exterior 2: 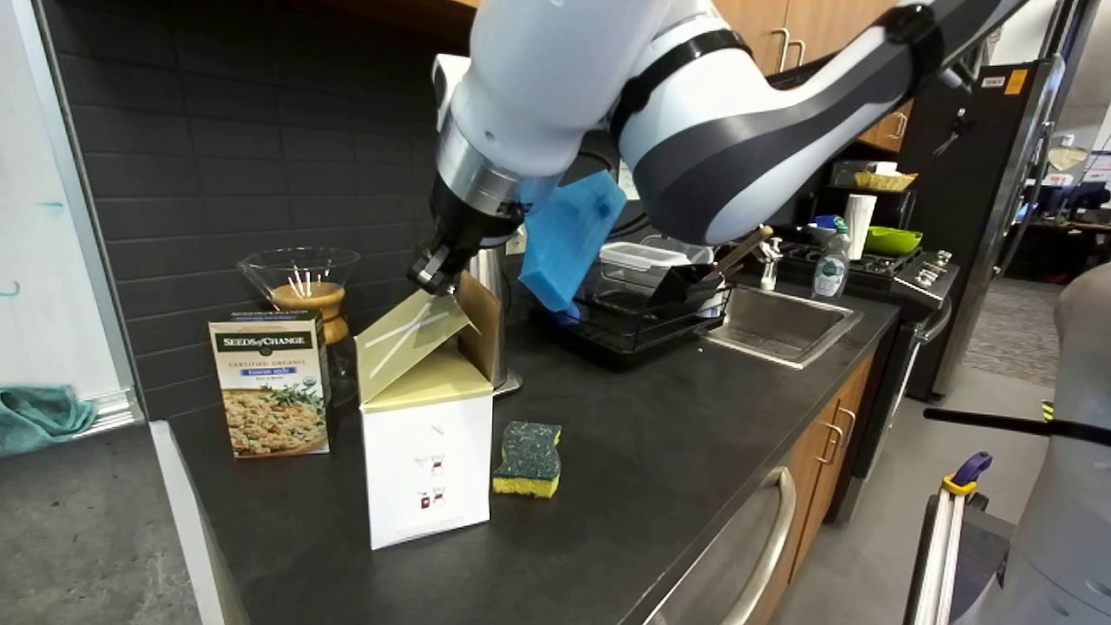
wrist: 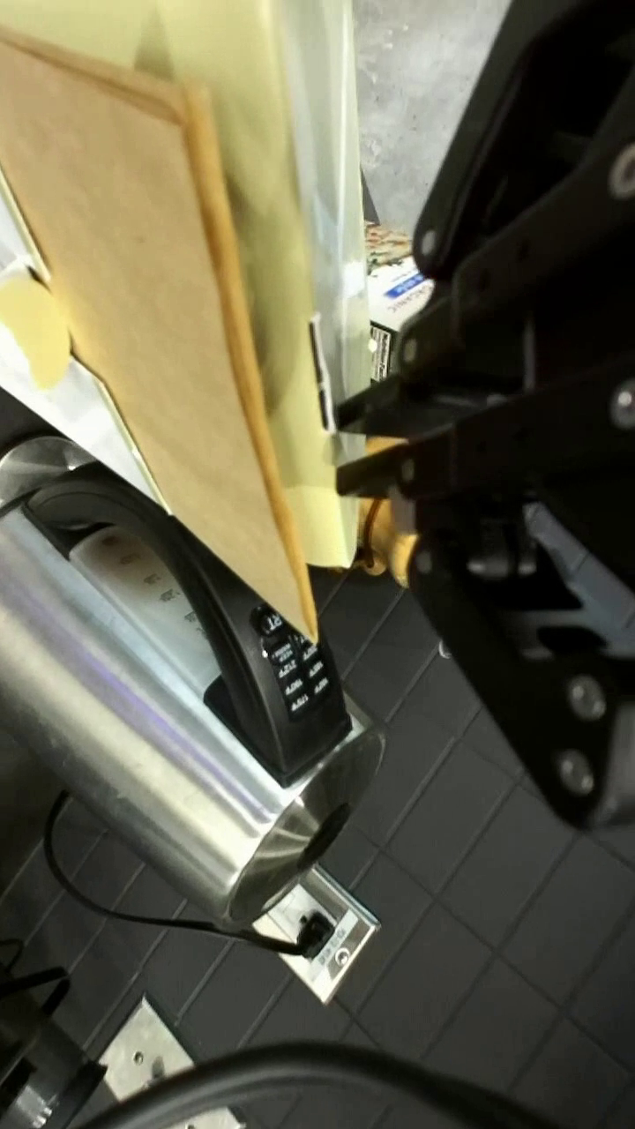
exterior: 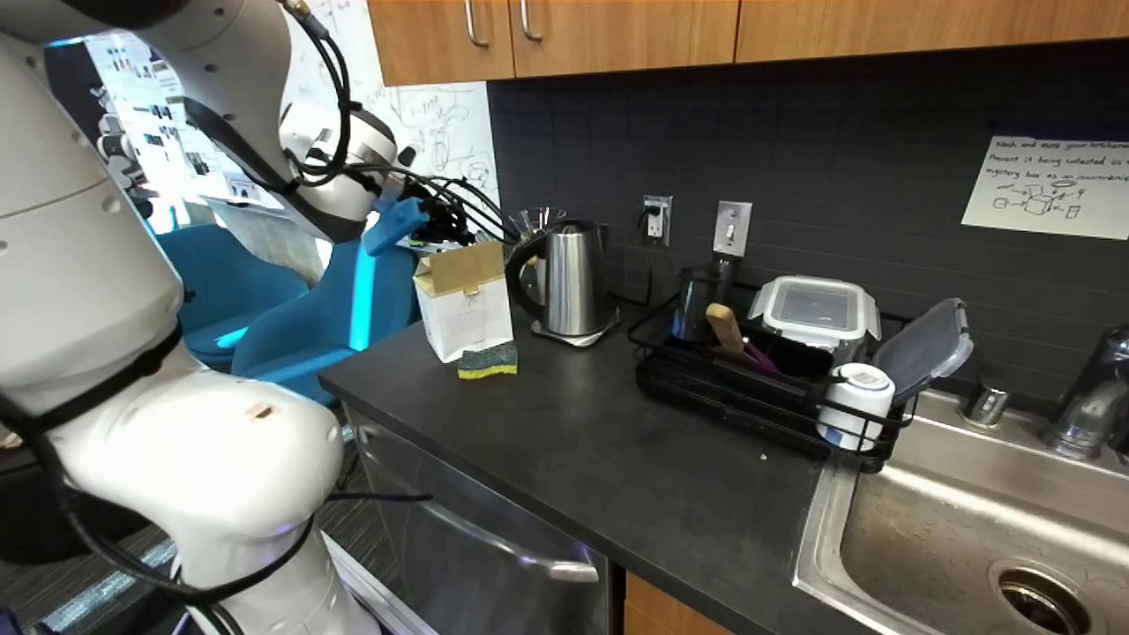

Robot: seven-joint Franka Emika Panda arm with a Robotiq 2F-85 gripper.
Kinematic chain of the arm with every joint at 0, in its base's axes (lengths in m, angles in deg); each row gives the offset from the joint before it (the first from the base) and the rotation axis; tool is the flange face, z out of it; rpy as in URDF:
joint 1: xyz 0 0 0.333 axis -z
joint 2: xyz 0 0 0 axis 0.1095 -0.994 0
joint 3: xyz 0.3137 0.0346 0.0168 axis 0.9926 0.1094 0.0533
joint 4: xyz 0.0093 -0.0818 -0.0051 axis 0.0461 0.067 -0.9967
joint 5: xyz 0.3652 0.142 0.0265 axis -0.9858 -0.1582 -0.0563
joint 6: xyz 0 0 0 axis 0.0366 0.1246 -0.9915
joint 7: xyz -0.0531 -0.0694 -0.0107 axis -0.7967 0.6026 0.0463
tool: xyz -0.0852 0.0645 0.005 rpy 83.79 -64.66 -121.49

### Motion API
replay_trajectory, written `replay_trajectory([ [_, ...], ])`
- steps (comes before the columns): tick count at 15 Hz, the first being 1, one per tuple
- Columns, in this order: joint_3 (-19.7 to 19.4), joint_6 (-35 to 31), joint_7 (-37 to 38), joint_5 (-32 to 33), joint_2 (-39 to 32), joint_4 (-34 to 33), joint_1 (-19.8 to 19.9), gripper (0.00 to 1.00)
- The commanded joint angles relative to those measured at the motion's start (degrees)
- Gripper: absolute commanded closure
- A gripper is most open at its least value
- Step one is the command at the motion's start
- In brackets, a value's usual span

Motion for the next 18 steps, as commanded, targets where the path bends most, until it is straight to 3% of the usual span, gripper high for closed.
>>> replay_trajectory([
  [1, 0.02, -1.66, -3.89, -3.08, -2.72, -2.14, 0.22, 1.0],
  [13, -0.58, -2.4, -6.84, -14.56, -4.55, -0.39, 0.96, 1.0],
  [18, -1.21, -6.28, -9.53, -19.42, -5.81, 1.0, 1.73, 1.0],
])
